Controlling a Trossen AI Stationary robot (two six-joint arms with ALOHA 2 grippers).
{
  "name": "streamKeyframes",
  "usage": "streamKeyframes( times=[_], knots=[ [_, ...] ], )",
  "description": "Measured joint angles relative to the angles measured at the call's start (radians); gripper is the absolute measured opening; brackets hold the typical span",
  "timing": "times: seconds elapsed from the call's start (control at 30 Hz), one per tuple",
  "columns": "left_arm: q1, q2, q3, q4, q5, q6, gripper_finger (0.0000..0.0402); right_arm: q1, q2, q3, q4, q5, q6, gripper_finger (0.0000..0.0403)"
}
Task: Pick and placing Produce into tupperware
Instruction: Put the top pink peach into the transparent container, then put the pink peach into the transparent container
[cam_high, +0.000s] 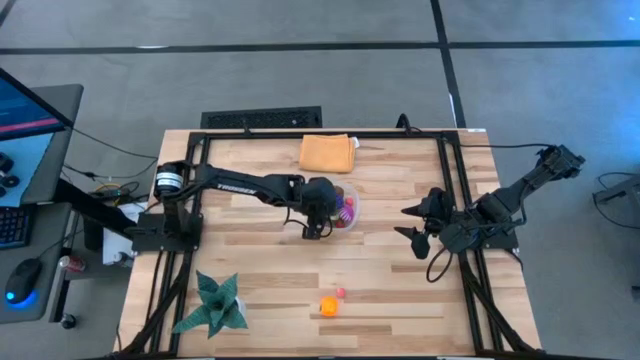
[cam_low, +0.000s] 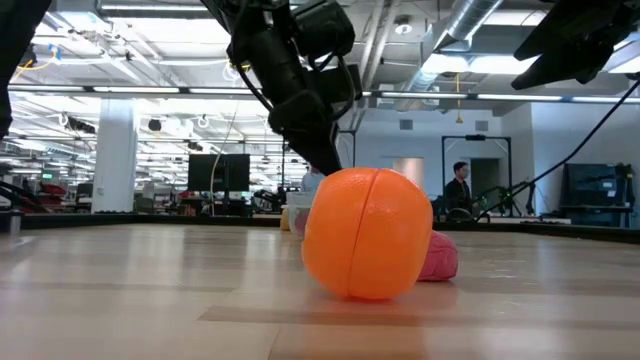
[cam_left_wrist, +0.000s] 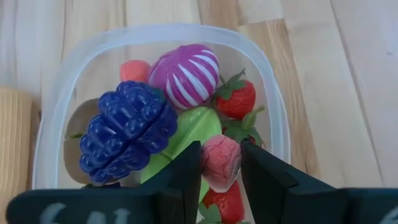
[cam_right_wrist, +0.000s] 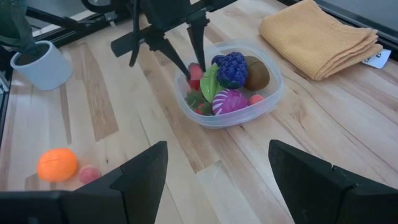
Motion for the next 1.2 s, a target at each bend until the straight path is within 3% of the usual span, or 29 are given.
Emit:
streamKeyframes(
  times=[0.4,0.67,0.83,1.03,1.2],
  knots=[
    [0.004,0.000,0.000,0.003,-0.017,0.001,0.0178,0.007,0.000,0.000,0.000,-0.007,0.000,0.0301],
    [0.007,-0.047,-0.001,-0.004,-0.017,0.010,0.0194,0.013,0.040,0.000,0.076,-0.139,-0.101,0.0301],
    [0.024,-0.156,-0.001,-0.021,0.007,0.010,0.0194,0.011,0.161,0.001,0.209,-0.212,-0.213,0.0301],
    [0.034,-0.312,-0.016,-0.073,0.012,0.027,0.0194,0.009,0.347,0.001,0.407,-0.226,-0.246,0.0301],
    [0.047,-0.451,-0.080,-0.111,0.004,0.029,0.0194,-0.001,0.536,0.001,0.595,-0.313,-0.264,0.0301]
  ],
)
